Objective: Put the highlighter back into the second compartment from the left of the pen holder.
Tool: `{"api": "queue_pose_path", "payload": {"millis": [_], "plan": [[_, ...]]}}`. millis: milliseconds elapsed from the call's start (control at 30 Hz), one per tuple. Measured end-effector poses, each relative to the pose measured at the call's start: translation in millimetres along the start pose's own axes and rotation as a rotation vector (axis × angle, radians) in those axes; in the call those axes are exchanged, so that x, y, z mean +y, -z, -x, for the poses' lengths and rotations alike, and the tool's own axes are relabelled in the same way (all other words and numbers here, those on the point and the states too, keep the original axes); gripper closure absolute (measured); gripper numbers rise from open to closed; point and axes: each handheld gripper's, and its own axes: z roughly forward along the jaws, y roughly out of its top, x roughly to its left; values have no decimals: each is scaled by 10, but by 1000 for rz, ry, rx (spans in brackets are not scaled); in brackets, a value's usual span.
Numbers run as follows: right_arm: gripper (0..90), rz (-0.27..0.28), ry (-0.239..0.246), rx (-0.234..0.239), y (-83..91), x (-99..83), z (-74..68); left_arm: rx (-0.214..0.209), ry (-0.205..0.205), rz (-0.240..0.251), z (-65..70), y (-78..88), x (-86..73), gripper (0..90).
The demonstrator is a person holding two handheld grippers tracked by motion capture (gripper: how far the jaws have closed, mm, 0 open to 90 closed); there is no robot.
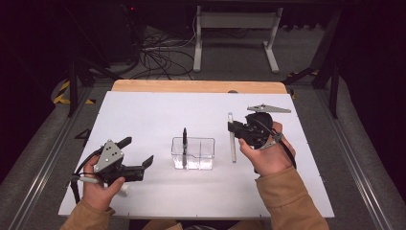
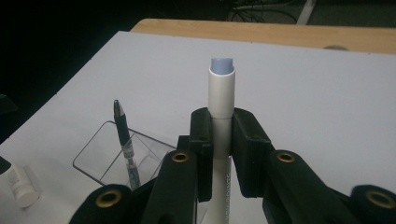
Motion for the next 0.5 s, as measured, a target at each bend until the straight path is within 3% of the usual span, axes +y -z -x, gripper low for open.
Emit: {"api": "queue_pose_path", "payload": {"millis": [233, 500], "plan": [[795, 82, 85, -2, 46, 13, -35, 2, 3, 4, -3, 2, 1, 65], [795, 132, 131, 41, 86, 29, -72, 0, 4, 5, -3, 3, 1, 65]]}}
